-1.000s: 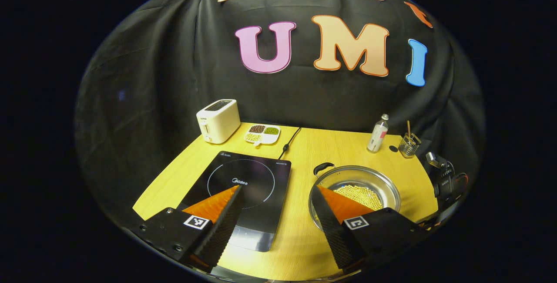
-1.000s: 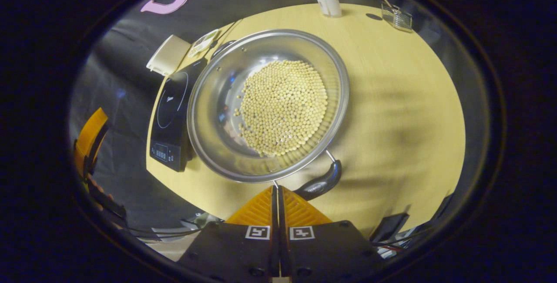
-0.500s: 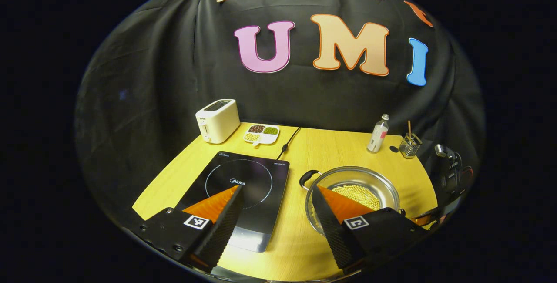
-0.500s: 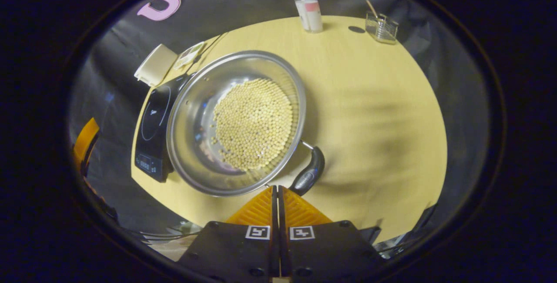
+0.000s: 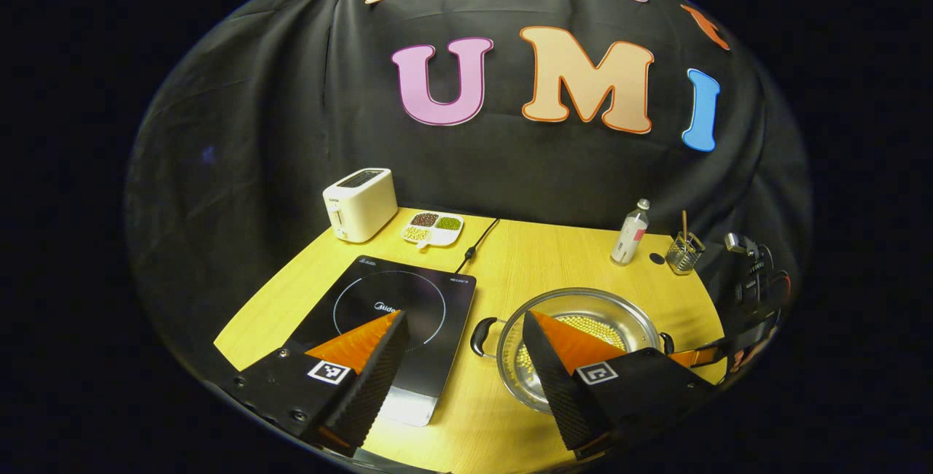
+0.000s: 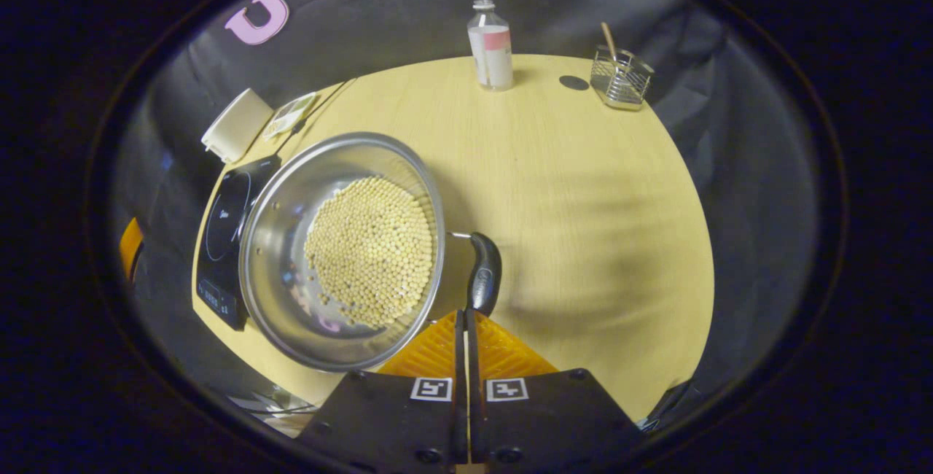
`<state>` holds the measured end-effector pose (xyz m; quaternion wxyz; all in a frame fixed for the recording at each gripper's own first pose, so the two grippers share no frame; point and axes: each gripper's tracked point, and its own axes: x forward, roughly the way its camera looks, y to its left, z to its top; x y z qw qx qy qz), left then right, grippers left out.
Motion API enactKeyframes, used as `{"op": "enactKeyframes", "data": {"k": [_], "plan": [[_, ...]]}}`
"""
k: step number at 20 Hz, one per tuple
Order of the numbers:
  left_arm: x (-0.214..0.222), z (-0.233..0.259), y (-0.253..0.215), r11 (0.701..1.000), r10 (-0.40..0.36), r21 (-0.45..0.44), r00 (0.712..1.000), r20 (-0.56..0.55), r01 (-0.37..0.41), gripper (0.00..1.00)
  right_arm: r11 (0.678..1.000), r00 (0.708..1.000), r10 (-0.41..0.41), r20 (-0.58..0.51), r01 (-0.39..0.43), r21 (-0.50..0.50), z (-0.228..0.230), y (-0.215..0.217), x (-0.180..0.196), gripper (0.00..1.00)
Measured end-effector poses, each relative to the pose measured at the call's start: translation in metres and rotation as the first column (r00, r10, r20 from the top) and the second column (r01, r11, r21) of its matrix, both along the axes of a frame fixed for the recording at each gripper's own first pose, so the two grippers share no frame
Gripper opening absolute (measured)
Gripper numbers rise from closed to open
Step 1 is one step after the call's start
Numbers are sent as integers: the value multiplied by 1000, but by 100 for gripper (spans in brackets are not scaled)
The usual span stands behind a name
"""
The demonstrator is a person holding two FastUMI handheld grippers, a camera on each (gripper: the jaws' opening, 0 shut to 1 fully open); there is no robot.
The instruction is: First push the handle of the pot to place it horizontally, then grasp the pot with both hands and set it on the induction cooktop.
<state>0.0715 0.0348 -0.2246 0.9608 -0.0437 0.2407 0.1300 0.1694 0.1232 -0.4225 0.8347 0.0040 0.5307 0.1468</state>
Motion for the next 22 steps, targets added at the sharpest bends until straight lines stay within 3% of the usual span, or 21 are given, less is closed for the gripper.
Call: {"op": "enactKeyframes", "data": {"k": [5, 6, 7, 8, 9, 11, 12, 17, 21, 22], "plan": [[4, -17, -2, 999, 6, -36, 999, -36, -7, 100, 1000, 1000, 13, 11, -13, 6, 1, 4, 20, 0], [6, -21, 0, 999, 10, -40, 999, -40, -11, 96, 1000, 1000, 12, 6, -12, 20, 4, 5, 22, 0], [9, -26, 0, 999, 10, -51, 999, -46, -12, 96, 999, 1000, -1, 4, 1, 48, 9, 7, 26, 7], [11, -33, -2, 998, 8, -67, 998, -56, -12, 97, 998, 1000, -21, 3, 20, 66, 15, 6, 32, 0], [14, -38, -1, 997, 8, -80, 998, -67, -13, 96, 994, 1000, -26, -2, 26, 103, 22, 8, 33, 0], [21, -52, -1, 994, 6, -108, 996, -88, -16, 97, 990, 999, -36, -3, 36, 134, 29, 4, 47, 37], [25, -60, 1, 992, 5, -122, 995, -102, -17, 97, 987, 999, -44, -7, 44, 156, 31, 2, 54, 40], [35, -100, -3, 972, -52, -236, 979, -195, 4, 97, 964, 996, -40, -80, 59, 260, 22, 8, 61, 94], [44, -133, -6, 953, -95, -303, 954, -284, 4, 97, 957, 991, 2, -135, 37, 286, 7, 15, 62, 93], [46, -141, -6, 951, -102, -308, 945, -310, 1, 97, 955, 989, 12, -149, 33, 293, 3, 18, 62, 100]]}}
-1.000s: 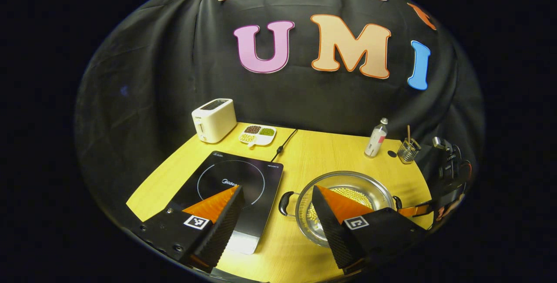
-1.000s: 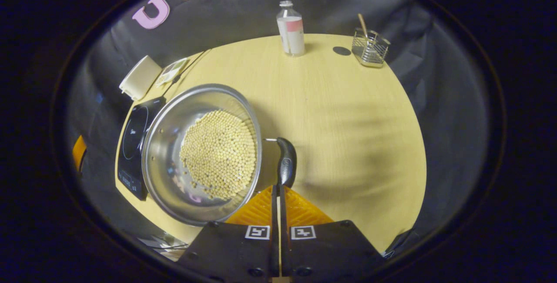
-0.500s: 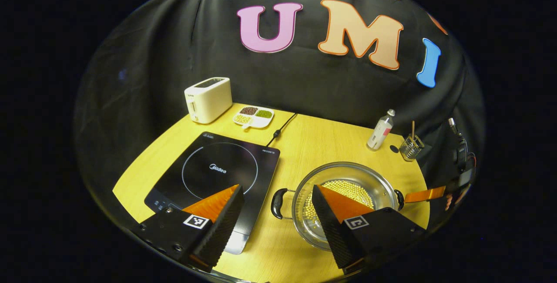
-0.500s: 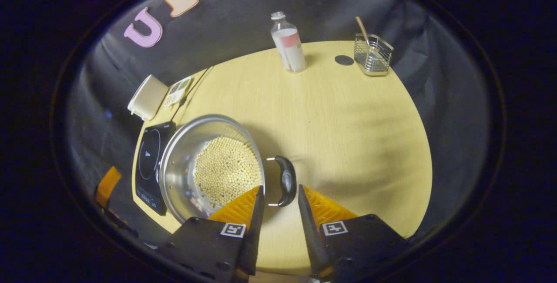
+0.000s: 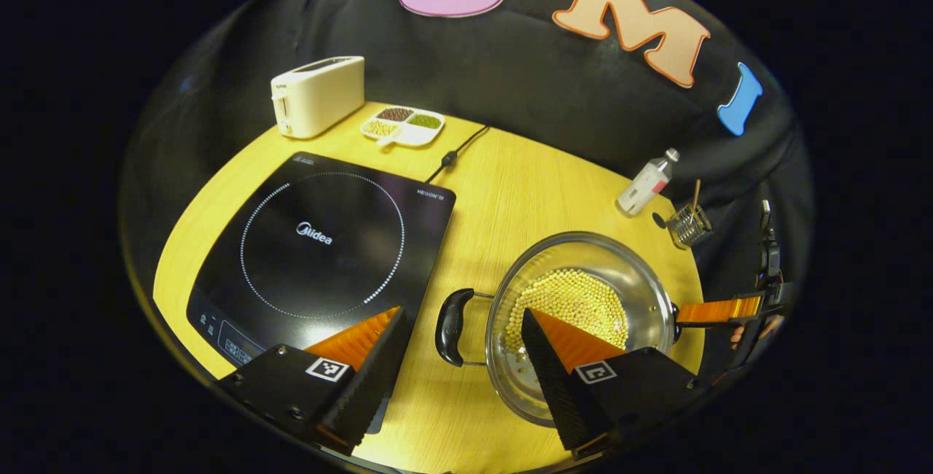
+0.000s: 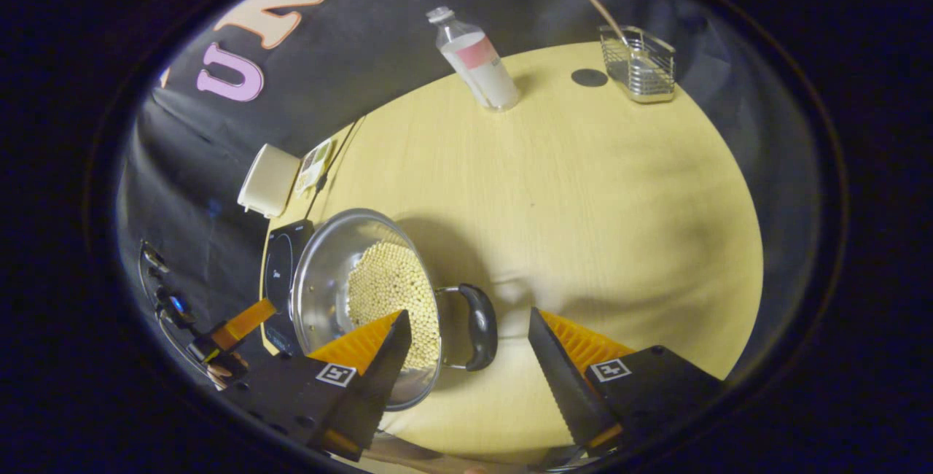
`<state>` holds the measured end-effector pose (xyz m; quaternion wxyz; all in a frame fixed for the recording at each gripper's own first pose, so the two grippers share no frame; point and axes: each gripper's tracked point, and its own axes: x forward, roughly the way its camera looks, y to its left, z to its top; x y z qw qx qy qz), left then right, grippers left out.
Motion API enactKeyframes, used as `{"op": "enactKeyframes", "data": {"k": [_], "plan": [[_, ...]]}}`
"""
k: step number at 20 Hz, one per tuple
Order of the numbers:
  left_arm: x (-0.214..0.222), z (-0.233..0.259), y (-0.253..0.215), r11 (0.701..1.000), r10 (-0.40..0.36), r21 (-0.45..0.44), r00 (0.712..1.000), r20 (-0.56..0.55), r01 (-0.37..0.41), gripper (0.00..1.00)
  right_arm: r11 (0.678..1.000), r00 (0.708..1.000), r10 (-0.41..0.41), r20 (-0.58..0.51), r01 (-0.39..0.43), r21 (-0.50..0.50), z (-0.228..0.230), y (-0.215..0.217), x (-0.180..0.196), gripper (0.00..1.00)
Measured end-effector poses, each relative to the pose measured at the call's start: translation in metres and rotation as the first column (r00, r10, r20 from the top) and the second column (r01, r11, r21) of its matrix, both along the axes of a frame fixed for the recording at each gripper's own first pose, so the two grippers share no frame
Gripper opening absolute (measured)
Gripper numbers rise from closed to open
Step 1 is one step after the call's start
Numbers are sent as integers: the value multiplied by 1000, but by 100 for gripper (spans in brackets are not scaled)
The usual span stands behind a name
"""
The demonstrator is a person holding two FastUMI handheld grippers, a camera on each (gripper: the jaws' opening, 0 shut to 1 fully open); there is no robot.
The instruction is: First push the handle of the pot to place it horizontally, then grasp the pot with both hands and set it on the induction cooktop.
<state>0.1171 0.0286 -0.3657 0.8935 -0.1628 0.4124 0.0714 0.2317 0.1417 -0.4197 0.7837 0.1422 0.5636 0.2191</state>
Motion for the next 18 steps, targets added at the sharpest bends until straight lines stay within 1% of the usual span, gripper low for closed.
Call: {"op": "enactKeyframes", "data": {"k": [4, 5, 6, 7, 8, 9, 10, 11, 12, 13, 14, 15, 16, 17, 18], "plan": [[3, -22, -2, 1000, -15, 1, 996, -86, 15, 97, 999, 998, 39, -49, -39, 8, -17, 11, -3, 100], [4, -26, -2, 1000, -18, 10, 994, -105, 19, 97, 999, 997, 48, -59, -47, 13, -22, 14, -5, 93], [4, -31, -2, 1000, -21, 16, 992, -126, 23, 96, 998, 996, 57, -70, -56, 17, -27, 18, -5, 100], [3, -34, -3, 999, -22, 20, 989, -147, 26, 96, 998, 995, 65, -82, -64, 20, -32, 20, -8, 99], [6, -33, -1, 998, -35, 40, 989, -145, 41, 97, 997, 993, 73, -94, -71, 24, -36, 23, -11, 99], [8, -35, -3, 997, -50, 45, 988, -149, 57, 96, 997, 991, 81, -106, -79, 23, -42, 26, -14, 93], [8, -34, -5, 996, -61, 55, 985, -159, 70, 96, 996, 989, 91, -118, -89, 18, -48, 27, -17, 91], [8, -35, -6, 994, -74, 66, 983, -171, 87, 96, 995, 987, 99, -125, -98, 11, -52, 28, -18, 98], [10, -37, -8, 992, -90, 69, 980, -175, 104, 96, 994, 986, 107, -129, -106, 9, -55, 28, -19, 88], [11, -38, -14, 992, -104, 58, 979, -178, 116, 96, 994, 985, 112, -130, -112, 12, -55, 29, -19, 88], [11, -40, -20, 991, -114, 44, 976, -183, 124, 94, 993, 985, 115, -131, -114, 18, -55, 30, -19, 97], [11, -42, -21, 990, -116, 51, 973, -200, 128, 93, 993, 985, 117, -130, -115, 23, -56, 32, -19, 88], [9, -47, -22, 989, -121, 57, 969, -216, 136, 93, 993, 985, 115, -131, -112, 25, -58, 33, -17, 87], [9, -49, -22, 988, -122, 65, 965, -233, 140, 87, 993, 984, 118, -136, -115, 26, -58, 33, -18, 87], [8, -51, -21, 987, -124, 73, 962, -245, 145, 91, 993, 983, 118, -139, -115, 29, -58, 34, -17, 86]]}}
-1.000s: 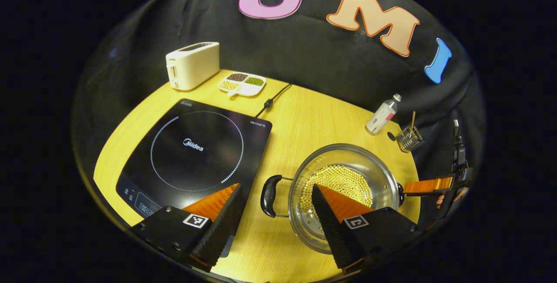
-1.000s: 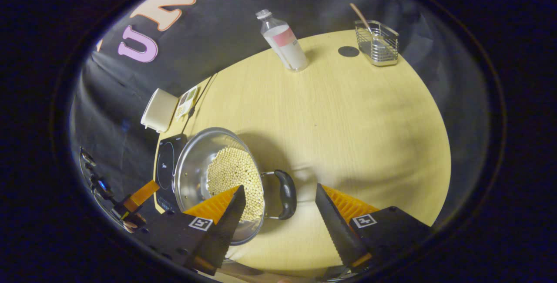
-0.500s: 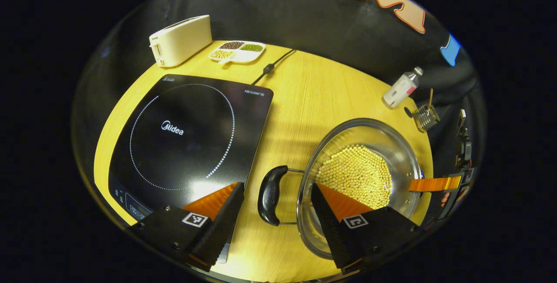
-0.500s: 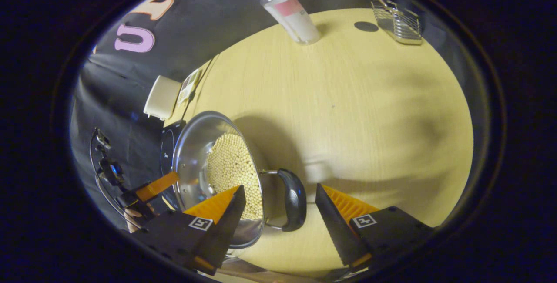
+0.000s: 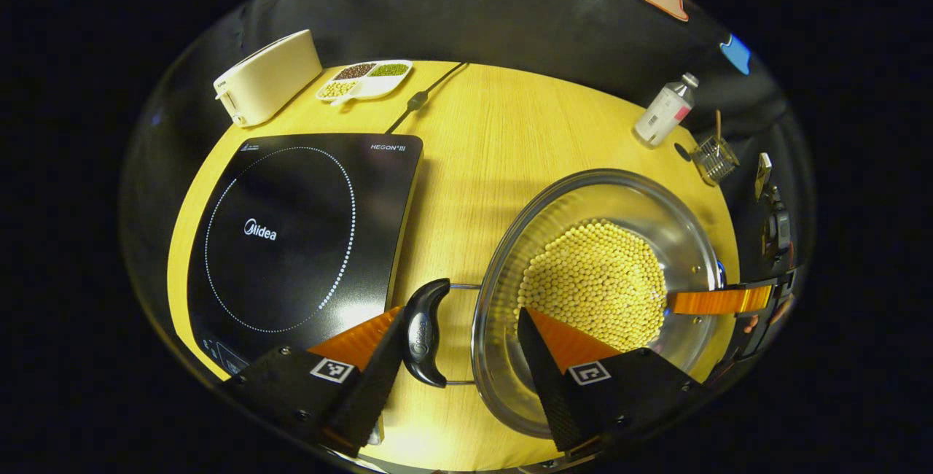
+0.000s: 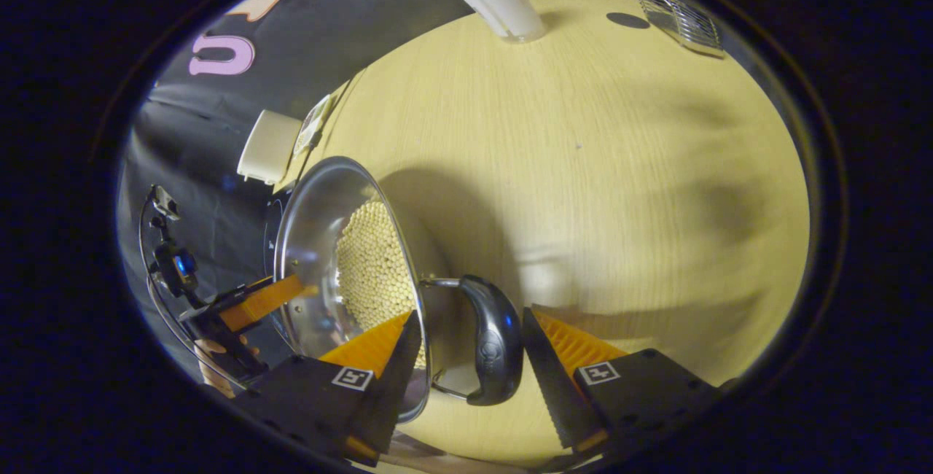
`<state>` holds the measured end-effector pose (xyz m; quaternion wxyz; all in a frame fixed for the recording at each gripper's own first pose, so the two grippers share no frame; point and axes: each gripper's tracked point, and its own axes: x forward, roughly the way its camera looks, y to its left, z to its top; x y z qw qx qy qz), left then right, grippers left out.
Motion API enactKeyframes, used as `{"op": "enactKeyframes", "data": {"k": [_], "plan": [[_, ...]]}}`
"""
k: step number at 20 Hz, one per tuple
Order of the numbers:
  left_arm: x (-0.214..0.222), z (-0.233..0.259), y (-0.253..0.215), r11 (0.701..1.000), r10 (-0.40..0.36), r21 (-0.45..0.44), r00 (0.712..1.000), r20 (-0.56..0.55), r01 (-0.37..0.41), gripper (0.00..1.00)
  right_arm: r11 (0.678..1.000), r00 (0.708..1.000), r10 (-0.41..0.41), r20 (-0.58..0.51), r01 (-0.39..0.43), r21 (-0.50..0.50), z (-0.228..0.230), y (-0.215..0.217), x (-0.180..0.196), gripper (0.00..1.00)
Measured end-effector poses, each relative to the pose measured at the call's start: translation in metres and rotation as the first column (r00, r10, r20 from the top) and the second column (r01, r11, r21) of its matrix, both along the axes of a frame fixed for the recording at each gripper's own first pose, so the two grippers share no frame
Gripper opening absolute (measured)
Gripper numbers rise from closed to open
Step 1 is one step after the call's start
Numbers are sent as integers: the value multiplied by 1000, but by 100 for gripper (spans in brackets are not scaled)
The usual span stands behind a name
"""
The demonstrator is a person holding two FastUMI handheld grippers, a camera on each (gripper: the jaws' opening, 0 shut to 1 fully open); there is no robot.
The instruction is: First push the handle of the pot to place it horizontally, then grasp the pot with both hands and set it on the induction cooktop.
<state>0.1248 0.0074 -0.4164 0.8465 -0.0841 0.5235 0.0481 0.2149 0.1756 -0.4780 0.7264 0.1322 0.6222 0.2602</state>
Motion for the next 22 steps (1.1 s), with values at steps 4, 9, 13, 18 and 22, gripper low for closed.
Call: {"op": "enactKeyframes", "data": {"k": [4, 9, 13, 18, 22], "plan": [[2, -12, 3, 1000, 3, -4, 1000, -31, -3, 94, 1000, 1000, -2, -13, 2, 7, -4, 3, 3, 84], [3, -21, 8, 1000, 25, -12, 998, -52, -25, 73, 1000, 998, -6, -59, 8, 23, -5, 4, -1, 58], [0, -19, 6, 999, 38, -18, 998, -59, -39, 70, 999, 997, -34, -70, 34, 9, -5, 4, 4, 51], [-12, -7, -8, 999, 48, -22, 996, -75, -50, 67, 996, 991, -90, -101, 92, 15, -6, -10, -2, 47], [-26, 7, -23, 999, -9, -45, 995, -95, 4, 65, 992, 988, -125, -92, 125, -5, 8, -31, -13, 53]]}}
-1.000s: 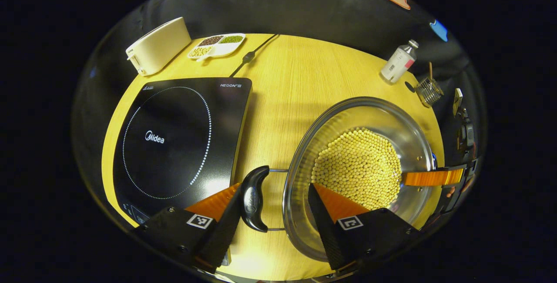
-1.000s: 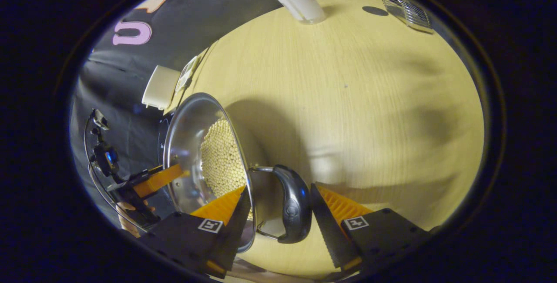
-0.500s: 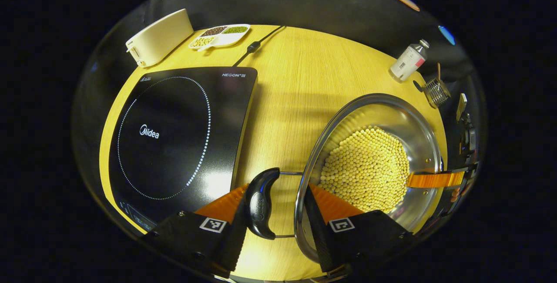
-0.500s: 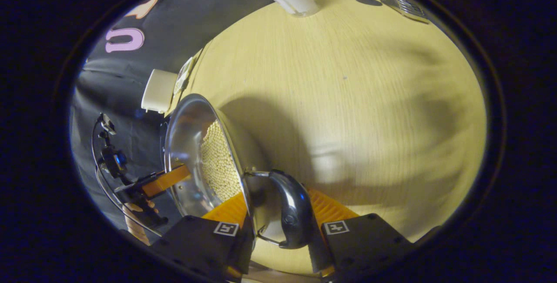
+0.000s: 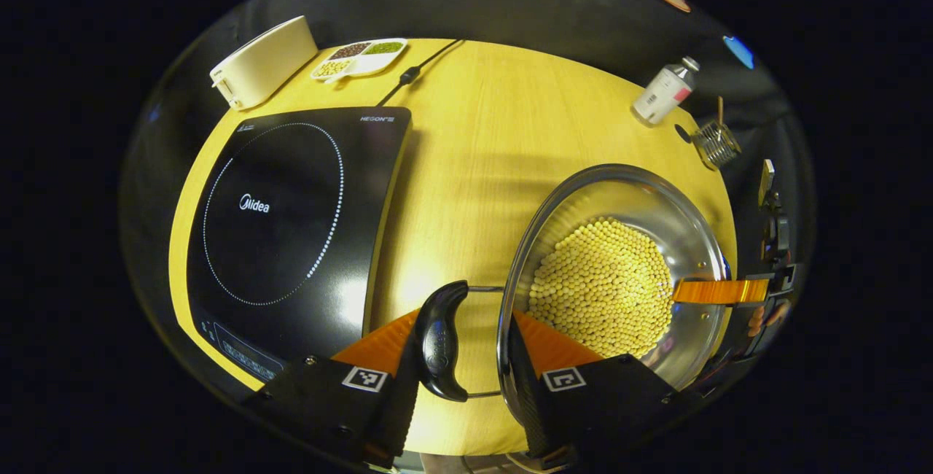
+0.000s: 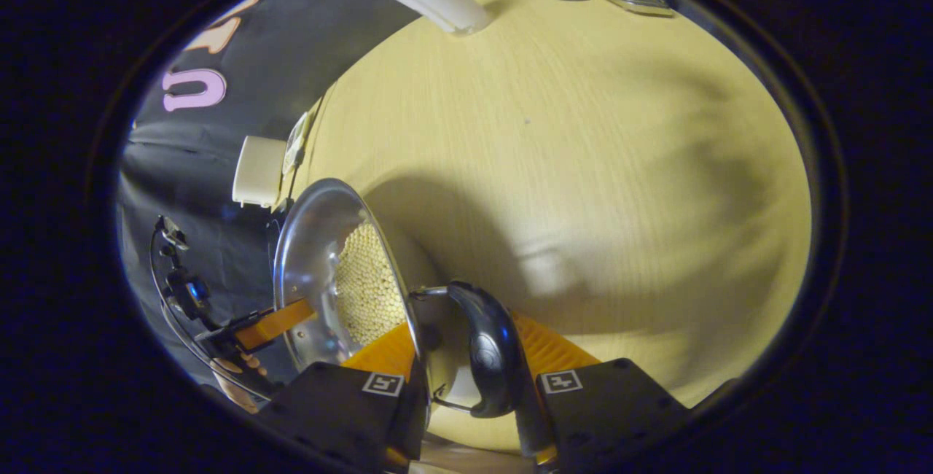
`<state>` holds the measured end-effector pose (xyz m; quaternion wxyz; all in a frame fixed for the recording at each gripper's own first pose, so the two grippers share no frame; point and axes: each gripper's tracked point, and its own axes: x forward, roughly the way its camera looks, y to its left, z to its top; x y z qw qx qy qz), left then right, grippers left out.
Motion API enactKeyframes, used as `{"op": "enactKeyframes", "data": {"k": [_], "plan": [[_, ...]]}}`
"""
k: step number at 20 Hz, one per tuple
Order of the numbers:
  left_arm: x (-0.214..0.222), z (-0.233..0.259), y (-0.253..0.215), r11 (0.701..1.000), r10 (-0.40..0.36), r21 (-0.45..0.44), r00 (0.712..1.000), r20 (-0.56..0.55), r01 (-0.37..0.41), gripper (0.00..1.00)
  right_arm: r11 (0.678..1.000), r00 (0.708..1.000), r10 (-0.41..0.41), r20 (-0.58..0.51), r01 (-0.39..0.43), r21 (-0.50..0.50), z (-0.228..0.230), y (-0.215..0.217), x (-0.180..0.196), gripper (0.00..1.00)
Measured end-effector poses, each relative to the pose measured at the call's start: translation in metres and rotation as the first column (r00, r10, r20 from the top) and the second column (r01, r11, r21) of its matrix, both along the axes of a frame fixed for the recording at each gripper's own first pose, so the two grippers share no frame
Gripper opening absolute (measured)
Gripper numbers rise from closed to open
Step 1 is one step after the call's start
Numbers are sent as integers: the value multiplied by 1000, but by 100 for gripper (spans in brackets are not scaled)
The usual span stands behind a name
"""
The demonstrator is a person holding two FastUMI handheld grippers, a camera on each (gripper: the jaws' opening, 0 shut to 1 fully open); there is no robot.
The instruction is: First push the handle of the pot to place it horizontally, then grasp the pot with both hands and set it on the induction cooktop.
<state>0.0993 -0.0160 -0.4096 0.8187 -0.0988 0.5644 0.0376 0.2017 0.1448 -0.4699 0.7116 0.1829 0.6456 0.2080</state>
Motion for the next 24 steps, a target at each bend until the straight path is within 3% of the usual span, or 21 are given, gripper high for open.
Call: {"op": "enactKeyframes", "data": {"k": [5, 10, 11, 12, 13, 17, 21, 24], "plan": [[-21, 17, 1, 999, -30, -46, 999, -36, 28, 63, 999, 999, -39, 18, 39, -10, 27, -7, -28, 47], [-25, 41, 36, 994, -101, -30, 995, -19, 100, 63, 994, 994, -109, 27, 109, -6, 52, 22, -55, 47], [-23, 46, 47, 993, -116, -29, 993, -7, 115, 63, 992, 991, -127, 32, 127, -4, 57, 32, -62, 58], [-22, 51, 61, 991, -131, -26, 991, 5, 131, 63, 990, 989, -142, 39, 143, -5, 63, 43, -66, 47], [-20, 54, 73, 989, -143, -24, 990, 15, 143, 63, 988, 987, -155, 43, 155, -7, 68, 56, -72, 53], [-18, 62, 139, 987, -160, -10, 987, 36, 160, 63, 984, 982, -180, 53, 180, 0, 80, 119, -89, 53], [-17, 67, 209, 979, -196, 64, 979, 61, 193, 62, 983, 983, -182, 36, 181, 24, 80, 187, -101, 53], [-15, 64, 253, 980, -181, 95, 981, 71, 174, 62, 985, 984, -169, 48, 167, 40, 76, 232, -105, 53]]}}
